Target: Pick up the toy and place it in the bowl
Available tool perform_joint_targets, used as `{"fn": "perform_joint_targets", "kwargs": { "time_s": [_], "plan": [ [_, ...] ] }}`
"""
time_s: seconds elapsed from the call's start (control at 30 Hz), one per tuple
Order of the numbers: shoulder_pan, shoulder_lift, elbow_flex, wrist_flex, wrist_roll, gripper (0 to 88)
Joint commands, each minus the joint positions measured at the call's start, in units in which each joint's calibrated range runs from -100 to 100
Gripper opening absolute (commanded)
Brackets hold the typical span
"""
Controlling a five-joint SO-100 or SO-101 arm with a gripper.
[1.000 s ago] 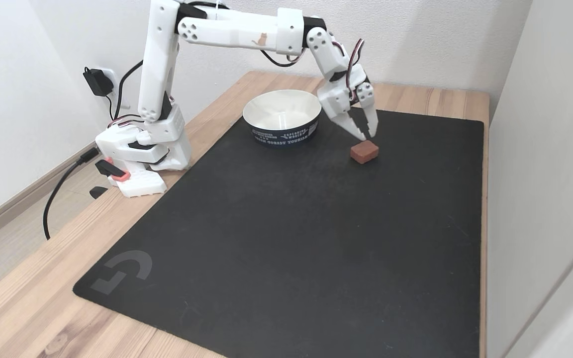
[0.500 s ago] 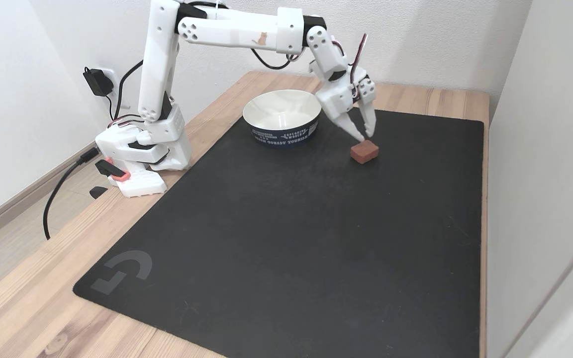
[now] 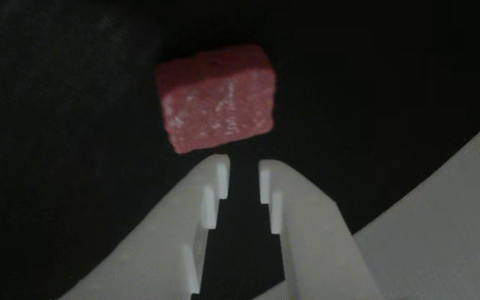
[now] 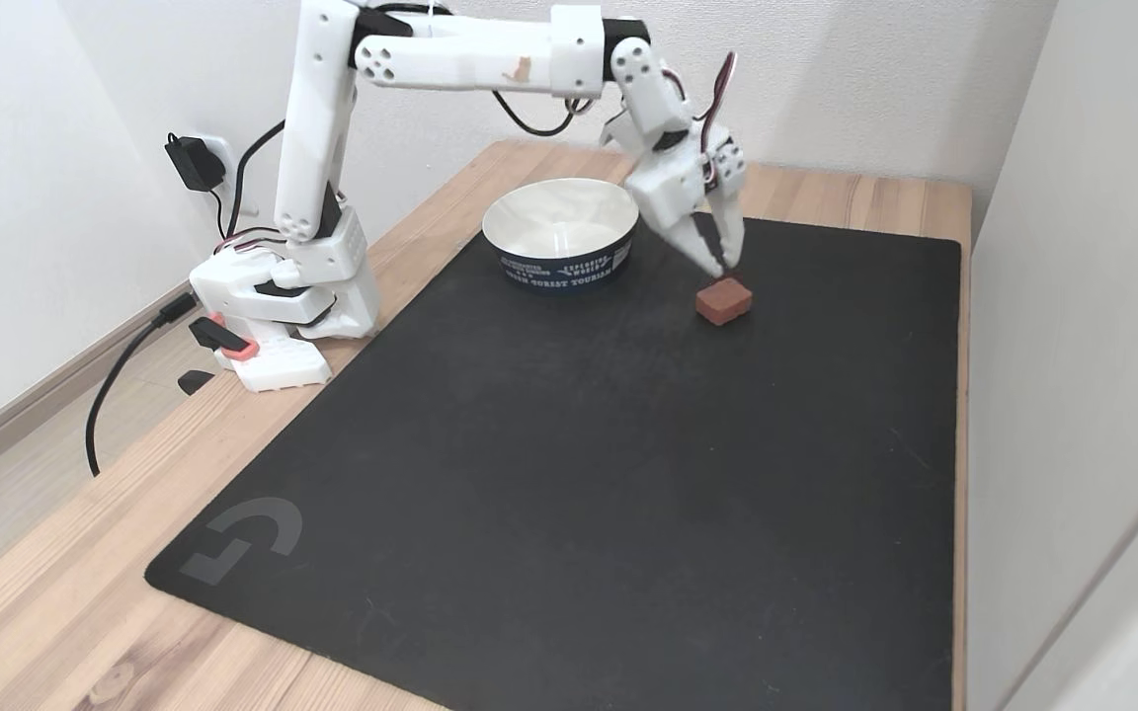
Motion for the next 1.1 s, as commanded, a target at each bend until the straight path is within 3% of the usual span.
{"fn": "perform_joint_targets", "kwargs": {
  "time_s": [0.0,1.07],
  "plan": [
    [0.5,1.6,-4.5,0.8,0.1,2.6],
    [-0.5,7.9,-25.7,17.2,0.0,2.6]
  ]
}}
